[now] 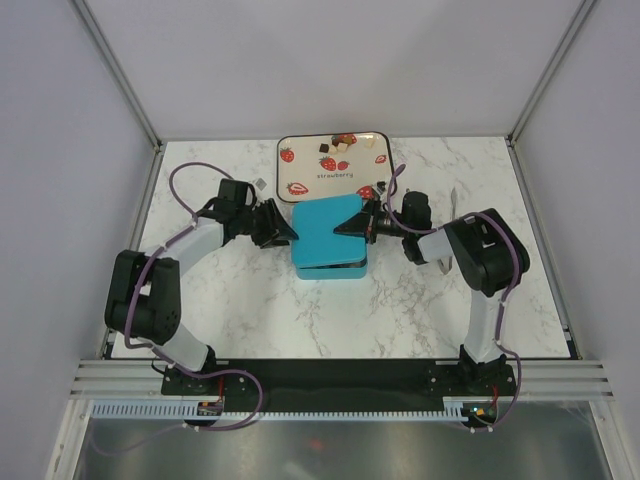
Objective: Pack the chocolate
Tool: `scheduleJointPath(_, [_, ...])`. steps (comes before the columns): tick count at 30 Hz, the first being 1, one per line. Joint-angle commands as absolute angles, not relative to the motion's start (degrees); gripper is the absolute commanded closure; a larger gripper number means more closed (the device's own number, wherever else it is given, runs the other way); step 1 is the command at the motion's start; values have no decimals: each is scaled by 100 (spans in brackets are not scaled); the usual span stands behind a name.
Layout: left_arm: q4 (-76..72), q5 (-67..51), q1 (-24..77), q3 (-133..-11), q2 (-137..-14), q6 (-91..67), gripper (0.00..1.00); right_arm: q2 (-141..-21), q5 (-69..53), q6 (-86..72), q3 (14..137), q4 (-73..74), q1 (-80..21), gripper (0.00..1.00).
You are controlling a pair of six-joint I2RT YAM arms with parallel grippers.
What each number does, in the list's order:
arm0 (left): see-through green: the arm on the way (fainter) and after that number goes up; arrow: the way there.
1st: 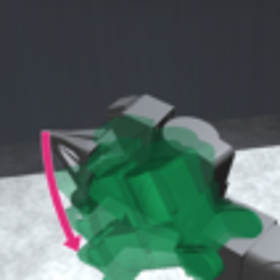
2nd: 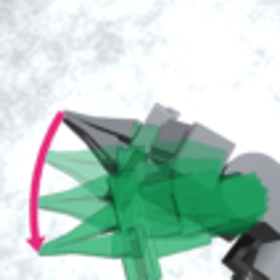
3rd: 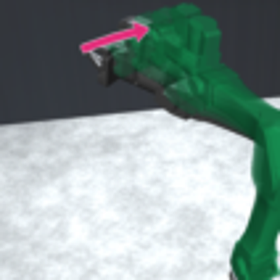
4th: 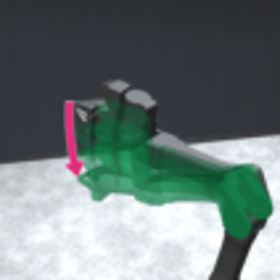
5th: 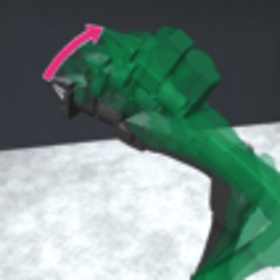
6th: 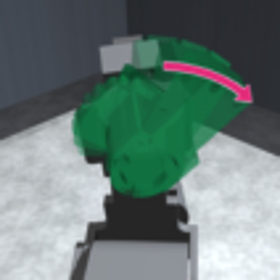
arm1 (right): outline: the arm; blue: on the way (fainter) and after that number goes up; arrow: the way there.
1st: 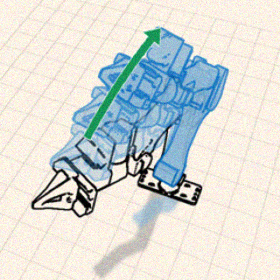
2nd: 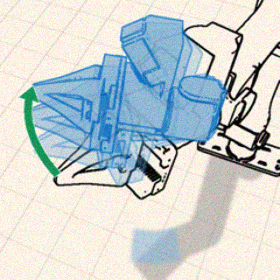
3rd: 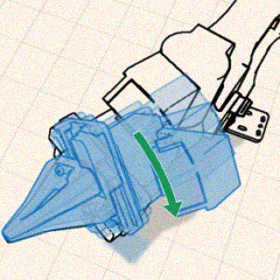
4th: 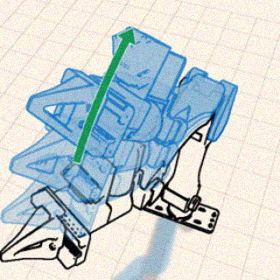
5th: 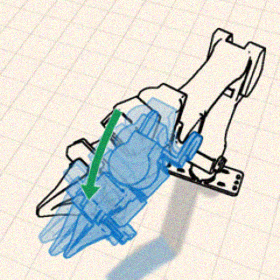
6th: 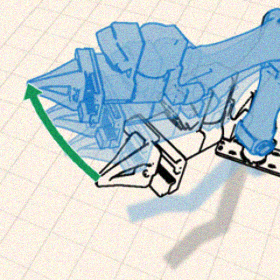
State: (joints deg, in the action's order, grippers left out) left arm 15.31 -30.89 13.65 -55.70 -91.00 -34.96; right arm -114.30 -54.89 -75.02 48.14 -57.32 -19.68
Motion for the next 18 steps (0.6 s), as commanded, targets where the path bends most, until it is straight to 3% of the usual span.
scheduleJointPath(1, [1345, -3041, 1424, -5572, -9202, -3612, 55, -11505, -5414, -7506, 4772, -6205, -2013, 94])
scheduleJointPath(18, [1301, -2979, 1494, -5555, -9360, -3603, 62, -11602, -5370, -7339, 4746, -5994, -2048, 91])
